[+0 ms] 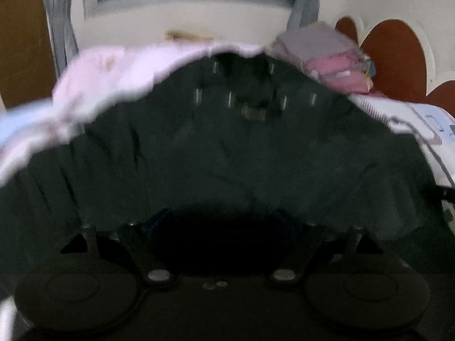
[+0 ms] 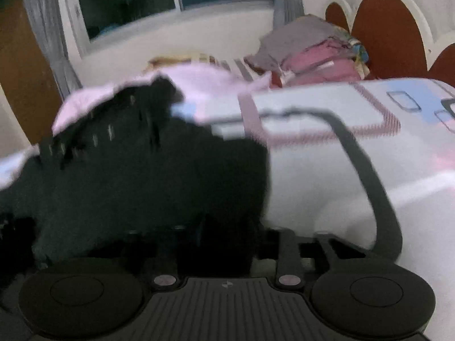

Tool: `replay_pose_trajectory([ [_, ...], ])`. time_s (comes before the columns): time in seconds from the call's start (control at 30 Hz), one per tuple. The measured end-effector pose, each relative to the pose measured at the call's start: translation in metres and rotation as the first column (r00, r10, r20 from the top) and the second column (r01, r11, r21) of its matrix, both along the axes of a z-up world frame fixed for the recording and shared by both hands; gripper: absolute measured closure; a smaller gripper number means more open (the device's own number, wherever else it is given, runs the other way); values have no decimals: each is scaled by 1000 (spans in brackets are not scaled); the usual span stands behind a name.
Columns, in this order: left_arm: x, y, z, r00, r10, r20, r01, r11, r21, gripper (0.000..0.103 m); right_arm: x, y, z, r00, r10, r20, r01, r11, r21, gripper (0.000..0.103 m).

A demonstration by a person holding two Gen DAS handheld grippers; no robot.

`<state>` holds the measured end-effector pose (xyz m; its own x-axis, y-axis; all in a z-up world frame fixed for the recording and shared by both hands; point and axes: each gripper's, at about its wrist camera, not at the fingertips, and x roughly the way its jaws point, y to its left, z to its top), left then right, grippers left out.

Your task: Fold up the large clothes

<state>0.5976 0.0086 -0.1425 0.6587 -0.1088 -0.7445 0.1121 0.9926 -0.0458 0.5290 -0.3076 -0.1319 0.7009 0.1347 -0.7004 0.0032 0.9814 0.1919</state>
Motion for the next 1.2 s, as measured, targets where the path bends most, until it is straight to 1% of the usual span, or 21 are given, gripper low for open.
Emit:
replay_pose_trajectory([
  [0.07, -1, 1, -2, 1000, 4, 3, -4, 1000, 4, 22, -1, 4, -1, 1000, -16, 0, 16, 1000, -13, 72],
  [0.13, -4, -2, 8, 1000, 5, 7, -5, 999, 32, 23, -3, 4, 13, 998, -55, 7, 56, 998, -12, 72],
  [0.2, -17, -6, 17, 996, 2, 86, -11, 994, 106, 11, -18, 2, 28, 993, -84, 84, 83, 996, 4, 72],
  [0.23, -20, -8, 13, 996, -3, 86, -9, 991, 135, 3, -20, 5, 26, 996, -57, 65, 56, 998, 12, 72],
  [0.27, -18, -6, 6, 999, -1, 42, -4, 992, 126, 3, -13, 11, 14, 999, -24, -30, 24, 1000, -6, 72],
  [0.3, -19, 2, 3, 1000, 15, 14, -16, 997, 69, 3, -10, 16, 5, 995, -3, -97, 1, 1000, -25, 72],
  [0.33, -25, 10, 7, 999, 40, 14, -41, 999, 29, 5, -16, 18, 11, 997, -20, -72, 17, 999, -38, 71],
  [0.43, -49, 34, 25, 991, 107, 78, -110, 993, 42, 5, -42, 20, 38, 998, -56, 16, 56, 998, 9, 71],
  [0.47, -59, 46, 29, 986, 142, 92, -145, 989, 29, 5, -49, 23, 43, 998, -59, 18, 59, 998, 22, 70],
  [0.5, -69, 63, 32, 978, 186, 97, -186, 983, -7, 5, -55, 29, 46, 998, -59, 14, 59, 998, 29, 56],
  [0.53, -80, 82, 34, 966, 236, 105, -232, 972, -44, 7, -62, 36, 48, 998, -57, 19, 56, 998, 35, 41],
  [0.57, -90, 99, 34, 953, 285, 106, -280, 958, -60, 11, -70, 46, 50, 999, -38, 33, 37, 998, 45, 40],
  [0.63, -112, 135, 35, 921, 378, 96, -373, 925, -70, 22, -79, 64, 55, 999, -12, 49, 9, 999, 51, 40],
  [0.73, -148, 188, 37, 876, 476, 84, -468, 879, -93, 26, -85, 98, 56, 998, 16, 67, -19, 999, 39, 40],
  [0.83, -183, 233, 40, 827, 558, 65, -547, 827, -130, 32, -86, 125, 57, 997, 33, 71, -38, 998, 59, 40],
  [0.93, -214, 271, 41, 778, 626, 53, -613, 775, -151, 35, -86, 149, 58, 996, 33, 79, -38, 997, 64, 41],
  [1.0, -230, 290, 38, 743, 668, 39, -651, 735, -190, 36, -89, 160, 56, 996, 9, 89, -13, 999, 44, 41],
  [1.03, -236, 300, 36, 728, 685, 33, -666, 718, -204, 38, -89, 162, 54, 995, -5, 97, 2, 999, 37, 50],
  [1.07, -241, 309, 34, 714, 700, 23, -681, 700, -215, 38, -91, 165, 54, 995, -23, 100, 20, 999, 32, 53],
  [1.1, -246, 316, 32, 705, 709, 12, -688, 688, -232, 38, -95, 169, 53, 994, -43, 99, 40, 999, 32, 53],
  [1.2, -259, 344, 22, 669, 743, -22, -709, 629, -320, 42, -101, 168, 47, 994, -66, 90, 64, 997, 34, 53],
])
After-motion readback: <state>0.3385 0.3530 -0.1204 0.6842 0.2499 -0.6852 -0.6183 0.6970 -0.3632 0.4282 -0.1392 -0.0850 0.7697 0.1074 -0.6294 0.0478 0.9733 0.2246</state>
